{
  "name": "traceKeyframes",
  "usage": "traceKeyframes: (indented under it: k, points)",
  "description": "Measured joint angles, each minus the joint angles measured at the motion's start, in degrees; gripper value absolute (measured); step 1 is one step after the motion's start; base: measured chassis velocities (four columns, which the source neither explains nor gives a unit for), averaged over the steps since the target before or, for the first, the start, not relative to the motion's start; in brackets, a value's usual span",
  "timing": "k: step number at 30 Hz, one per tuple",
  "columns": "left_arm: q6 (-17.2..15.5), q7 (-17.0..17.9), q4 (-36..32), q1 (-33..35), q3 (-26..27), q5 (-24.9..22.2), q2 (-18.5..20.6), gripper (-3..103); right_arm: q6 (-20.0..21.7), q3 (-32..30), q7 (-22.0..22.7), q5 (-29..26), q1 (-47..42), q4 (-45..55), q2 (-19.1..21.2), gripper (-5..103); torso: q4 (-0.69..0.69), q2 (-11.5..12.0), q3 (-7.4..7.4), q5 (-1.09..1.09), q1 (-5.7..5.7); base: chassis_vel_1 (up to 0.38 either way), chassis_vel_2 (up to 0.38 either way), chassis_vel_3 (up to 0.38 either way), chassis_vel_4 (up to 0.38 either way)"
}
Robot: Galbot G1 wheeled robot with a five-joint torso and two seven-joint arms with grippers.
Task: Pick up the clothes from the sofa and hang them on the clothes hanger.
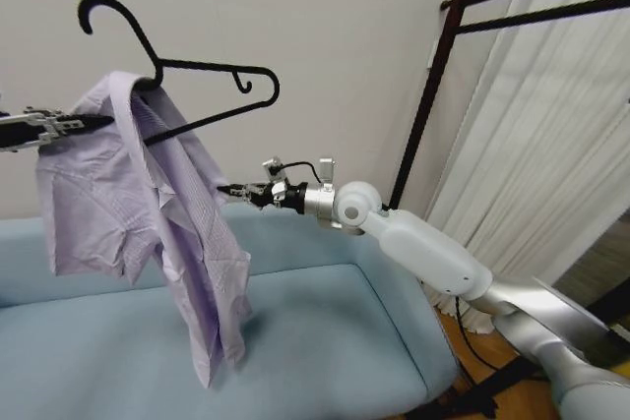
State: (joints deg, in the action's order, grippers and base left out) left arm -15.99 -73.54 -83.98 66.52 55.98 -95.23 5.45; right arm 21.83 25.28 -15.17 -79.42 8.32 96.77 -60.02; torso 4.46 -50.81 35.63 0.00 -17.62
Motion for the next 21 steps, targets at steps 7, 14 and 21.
traceKeyframes:
  k: [7,14,21]
  points:
    - [-0.12,1.31,-1.02,-0.60,-0.46,2.99,-1.76,2,0.09,-0.58,-0.83,3.85,5.04,-4.22,0.21,0,0.00,0.00,0.00,-0.01,0.00,0.000,0.000,0.000,0.000]
    - [-0.17,2.47,-1.54,-1.02,-0.54,6.24,-3.35,2,0.12,0.31,-1.98,8.87,8.42,-6.99,0.92,0,0.00,0.00,0.00,-0.01,0.00,0.000,0.000,0.000,0.000]
    - [-0.17,3.33,-1.54,-1.23,-0.78,8.19,-5.02,2,-3.23,4.07,-6.27,18.86,12.36,-11.61,1.20,0,0.00,0.00,0.00,-0.01,0.00,0.000,0.000,0.000,0.000]
